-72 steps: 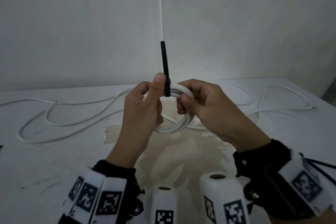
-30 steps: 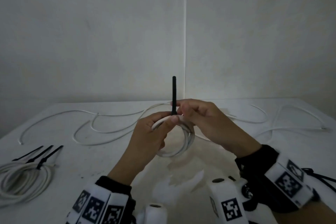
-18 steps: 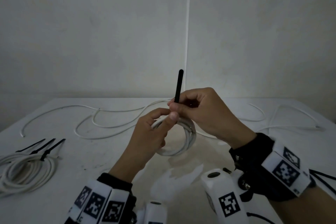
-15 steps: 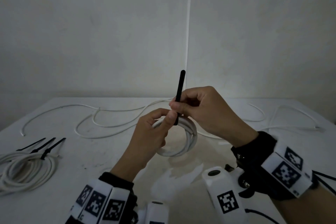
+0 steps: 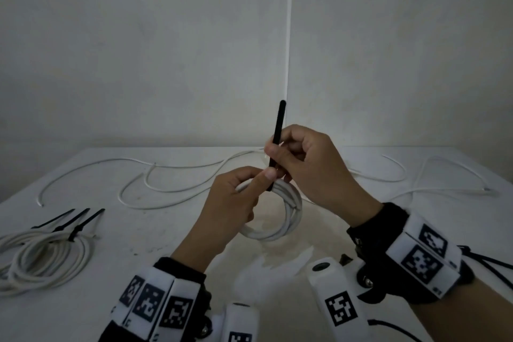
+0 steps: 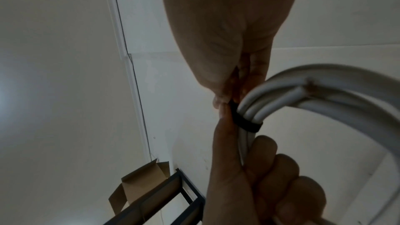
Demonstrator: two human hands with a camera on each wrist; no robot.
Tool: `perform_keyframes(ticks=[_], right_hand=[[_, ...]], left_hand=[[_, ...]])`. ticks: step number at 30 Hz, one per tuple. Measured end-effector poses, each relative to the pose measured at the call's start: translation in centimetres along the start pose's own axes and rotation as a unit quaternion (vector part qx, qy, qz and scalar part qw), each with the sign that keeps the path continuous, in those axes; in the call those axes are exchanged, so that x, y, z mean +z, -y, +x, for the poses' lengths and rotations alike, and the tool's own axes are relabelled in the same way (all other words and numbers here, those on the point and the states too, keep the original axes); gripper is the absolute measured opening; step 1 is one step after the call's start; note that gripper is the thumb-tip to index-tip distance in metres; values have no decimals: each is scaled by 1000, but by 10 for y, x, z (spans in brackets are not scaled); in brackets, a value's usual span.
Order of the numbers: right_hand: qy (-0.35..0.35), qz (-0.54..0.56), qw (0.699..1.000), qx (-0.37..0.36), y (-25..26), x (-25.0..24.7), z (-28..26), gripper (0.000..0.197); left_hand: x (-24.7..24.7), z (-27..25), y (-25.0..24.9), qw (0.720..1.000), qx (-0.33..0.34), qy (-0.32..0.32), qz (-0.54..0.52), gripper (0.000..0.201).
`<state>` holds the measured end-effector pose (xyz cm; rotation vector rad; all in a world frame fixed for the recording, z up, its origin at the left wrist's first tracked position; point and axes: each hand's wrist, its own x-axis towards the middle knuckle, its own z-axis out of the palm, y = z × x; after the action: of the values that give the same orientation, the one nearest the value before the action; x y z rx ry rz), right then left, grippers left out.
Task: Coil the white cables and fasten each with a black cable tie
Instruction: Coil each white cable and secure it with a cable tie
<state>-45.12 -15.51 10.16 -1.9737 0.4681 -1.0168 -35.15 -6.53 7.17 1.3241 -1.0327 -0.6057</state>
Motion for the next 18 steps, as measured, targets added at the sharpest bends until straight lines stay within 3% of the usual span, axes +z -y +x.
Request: perform_keyframes(ticks=[2,5,10,14,18], right_hand=[[57,-48,997,22,-5,4,-4,11],[140,-31,987,69,-13,15,-16,38],[116,42,986,109,-17,44,-16,41],[107,47,986,117,-21,72,-9,42],[90,45,987,121,-25,95,-4,40]], left_hand=[[-2,-1,5,1000,-11,-12,-21,28],[-7,-2,10,999,-16,-31,-34,31],[-31,-7,17,999,-17,-37,-15,33],[-62,-15,25,998,-26,-51,31,26],[-93,-24,33,996,-11,-23,83,21]])
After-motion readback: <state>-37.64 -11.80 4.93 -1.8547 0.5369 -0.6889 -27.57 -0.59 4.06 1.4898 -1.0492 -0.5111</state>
